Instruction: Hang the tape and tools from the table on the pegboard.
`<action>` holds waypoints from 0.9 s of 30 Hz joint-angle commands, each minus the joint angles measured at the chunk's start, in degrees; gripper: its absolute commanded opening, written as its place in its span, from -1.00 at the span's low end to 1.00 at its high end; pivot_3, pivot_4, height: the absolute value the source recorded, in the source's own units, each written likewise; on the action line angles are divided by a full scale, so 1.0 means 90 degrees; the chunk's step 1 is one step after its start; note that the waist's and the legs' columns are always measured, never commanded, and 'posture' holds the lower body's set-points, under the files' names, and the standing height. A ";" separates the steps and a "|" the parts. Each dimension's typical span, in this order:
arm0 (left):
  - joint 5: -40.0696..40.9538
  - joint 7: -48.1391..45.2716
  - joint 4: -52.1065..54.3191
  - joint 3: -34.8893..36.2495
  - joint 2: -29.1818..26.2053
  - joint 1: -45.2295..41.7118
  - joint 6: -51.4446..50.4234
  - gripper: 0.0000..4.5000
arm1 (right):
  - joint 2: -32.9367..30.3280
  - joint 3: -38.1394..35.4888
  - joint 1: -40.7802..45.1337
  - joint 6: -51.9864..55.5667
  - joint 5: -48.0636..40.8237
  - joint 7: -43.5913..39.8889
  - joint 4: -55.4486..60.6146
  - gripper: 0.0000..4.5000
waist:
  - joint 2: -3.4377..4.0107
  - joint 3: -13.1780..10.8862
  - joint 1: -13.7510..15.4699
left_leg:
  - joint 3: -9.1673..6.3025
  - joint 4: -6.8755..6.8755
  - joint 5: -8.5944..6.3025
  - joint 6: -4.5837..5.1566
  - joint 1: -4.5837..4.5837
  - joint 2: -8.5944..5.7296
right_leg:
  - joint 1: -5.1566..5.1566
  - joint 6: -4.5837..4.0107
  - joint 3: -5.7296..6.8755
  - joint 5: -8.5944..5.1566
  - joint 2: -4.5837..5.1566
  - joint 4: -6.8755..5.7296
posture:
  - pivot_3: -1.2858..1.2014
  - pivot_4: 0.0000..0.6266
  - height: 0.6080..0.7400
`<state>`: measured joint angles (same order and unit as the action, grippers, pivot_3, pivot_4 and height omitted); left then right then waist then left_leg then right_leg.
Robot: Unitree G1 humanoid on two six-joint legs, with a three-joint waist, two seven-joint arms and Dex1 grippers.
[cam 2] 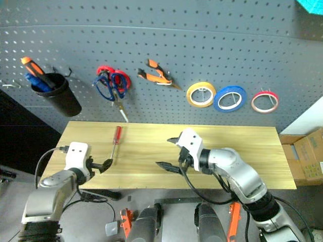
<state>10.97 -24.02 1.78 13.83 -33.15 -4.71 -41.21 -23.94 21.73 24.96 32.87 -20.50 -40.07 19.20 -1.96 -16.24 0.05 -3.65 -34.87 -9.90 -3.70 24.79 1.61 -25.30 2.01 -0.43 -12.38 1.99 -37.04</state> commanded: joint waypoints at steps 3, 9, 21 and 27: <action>-0.0065 -0.0206 -0.0383 -0.0226 -0.0177 -0.0448 0.0115 0.99 | -0.0074 0.0063 0.0355 -0.0189 0.0031 -0.0728 -0.0258 1.00 | 0.0003 -0.0110 0.0040 | -0.0003 0.0005 -0.0004 0.0003 0.0003 0.0002 | -0.0001 0.0013 0.0008 -0.0006 -0.0004 -0.0002 | 0.12 0.11 1.00; -0.0344 -0.0146 -0.1523 -0.0555 -0.0155 -0.1404 0.0513 0.99 | -0.0360 0.0164 0.0585 -0.0242 0.0188 -0.1393 -0.0486 1.00 | 0.0003 -0.0194 0.0043 | 0.0004 0.0001 -0.0004 0.0002 0.0003 0.0003 | -0.0001 -0.0003 0.0001 -0.0017 -0.0005 0.0002 | 0.11 0.16 1.00; -0.1073 0.0056 -0.4848 -0.1080 -0.0057 -0.3488 0.2183 0.99 | -0.0285 -0.0041 0.0788 -0.0134 0.0257 -0.1498 -0.0602 1.00 | -0.0013 -0.0310 -0.0001 | 0.0006 0.0002 -0.0013 -0.0012 0.0012 0.0006 | -0.0010 0.0024 0.0001 -0.0006 -0.0014 -0.0001 | 0.08 0.22 1.00; -0.1285 0.0053 -0.5995 -0.1287 0.0183 -0.4142 0.2667 0.99 | -0.0317 -0.0104 0.0900 -0.0059 0.0247 -0.1573 -0.0624 1.00 | -0.0014 -0.0332 -0.0016 | 0.0006 -0.0002 -0.0013 -0.0012 0.0012 0.0006 | -0.0009 0.0026 0.0000 -0.0006 -0.0015 -0.0003 | 0.07 0.25 1.00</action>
<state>0.22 -23.40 -50.80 2.56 -31.26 -41.37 -18.63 -26.56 21.81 32.72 32.01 -17.68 -53.67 12.08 -2.08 -19.23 -0.09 -3.59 -34.88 -10.02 -3.80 24.90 1.66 -25.38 2.25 -0.43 -12.44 1.85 -37.06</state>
